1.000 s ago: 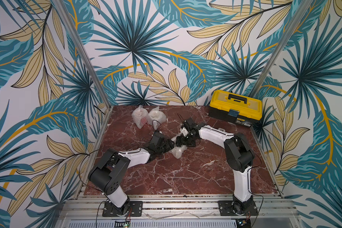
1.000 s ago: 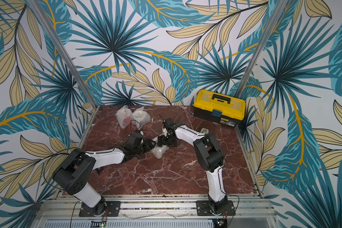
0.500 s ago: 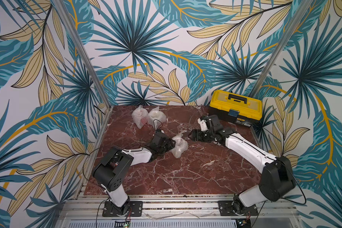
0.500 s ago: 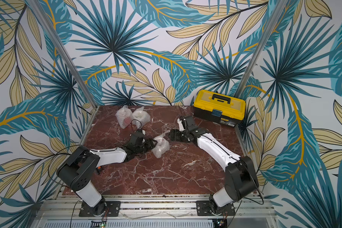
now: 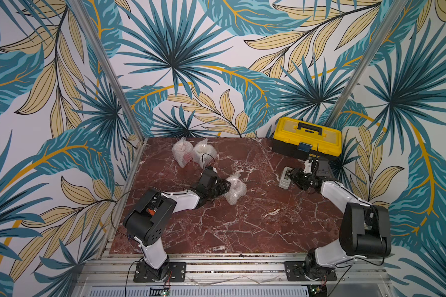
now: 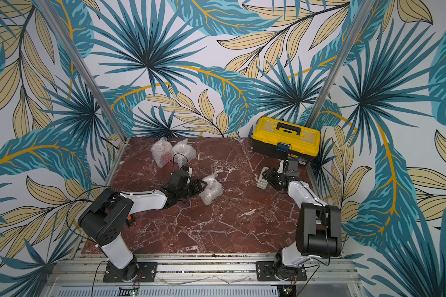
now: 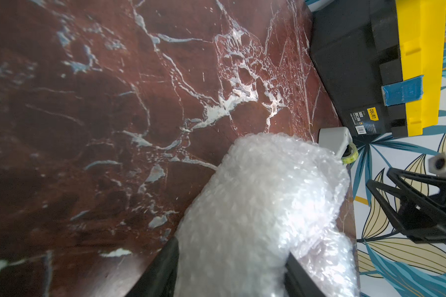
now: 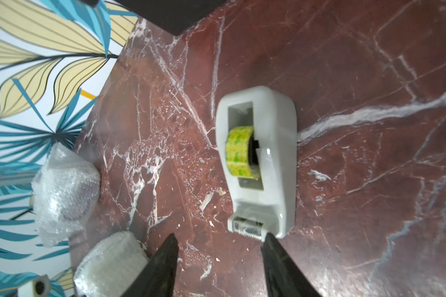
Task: Wrap mugs in bubble wrap
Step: Tear off the tape using the Tape Cutter.
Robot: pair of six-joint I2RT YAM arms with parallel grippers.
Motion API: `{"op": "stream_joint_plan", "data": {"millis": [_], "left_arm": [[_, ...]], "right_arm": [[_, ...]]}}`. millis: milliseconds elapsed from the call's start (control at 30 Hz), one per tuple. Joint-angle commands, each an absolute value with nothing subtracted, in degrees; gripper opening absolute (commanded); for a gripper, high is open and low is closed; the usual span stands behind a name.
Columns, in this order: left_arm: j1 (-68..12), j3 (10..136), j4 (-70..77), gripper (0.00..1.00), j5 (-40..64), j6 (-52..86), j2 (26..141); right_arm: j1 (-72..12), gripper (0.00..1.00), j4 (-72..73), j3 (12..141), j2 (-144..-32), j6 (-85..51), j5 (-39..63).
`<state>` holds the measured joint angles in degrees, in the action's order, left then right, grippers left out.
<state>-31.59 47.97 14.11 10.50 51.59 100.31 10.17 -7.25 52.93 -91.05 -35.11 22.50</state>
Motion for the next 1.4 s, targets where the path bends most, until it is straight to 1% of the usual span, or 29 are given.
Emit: {"op": "stream_joint_plan", "data": {"millis": [0,67,300,433,633,867,1133,1167,1300,1367], "left_arm": [[-31.6,47.0,3.4,0.56,10.7,48.7,104.1],[-31.6,47.0,3.2,0.56,10.7,48.5,104.0],[-31.6,47.2,3.1,0.56,10.7,48.4,103.9],[-31.6,47.2,3.1,0.56,10.7,48.4,104.0],[-31.6,47.0,3.1,0.56,10.6,48.6,104.0],[-31.6,47.2,3.1,0.56,10.7,48.8,104.0],[-31.6,47.1,3.1,0.55,10.6,48.9,104.1],[-31.6,47.1,3.1,0.55,10.6,49.0,104.1],[-31.6,47.3,3.1,0.55,10.7,49.0,104.3],[-31.6,47.3,3.1,0.55,10.7,49.1,104.3]], "right_arm": [[12.1,0.48,-3.6,54.5,-95.8,-37.3,28.9],[12.5,0.45,-4.4,55.8,-97.9,-37.2,29.6],[12.9,0.43,-5.0,57.8,-102.1,-35.7,31.0],[13.1,0.4,-5.2,58.4,-104.1,-36.2,34.2],[13.1,0.4,-8.4,57.2,-103.1,-35.1,33.1],[13.1,0.41,-14.3,57.1,-102.6,-33.2,28.1],[13.0,0.4,-14.7,58.1,-104.8,-33.4,31.7],[13.0,0.39,-14.7,58.2,-105.1,-33.5,32.4],[13.3,0.28,-11.4,57.8,-106.4,-35.3,36.3],[13.4,0.25,-9.3,57.2,-106.6,-36.3,36.9]]}}
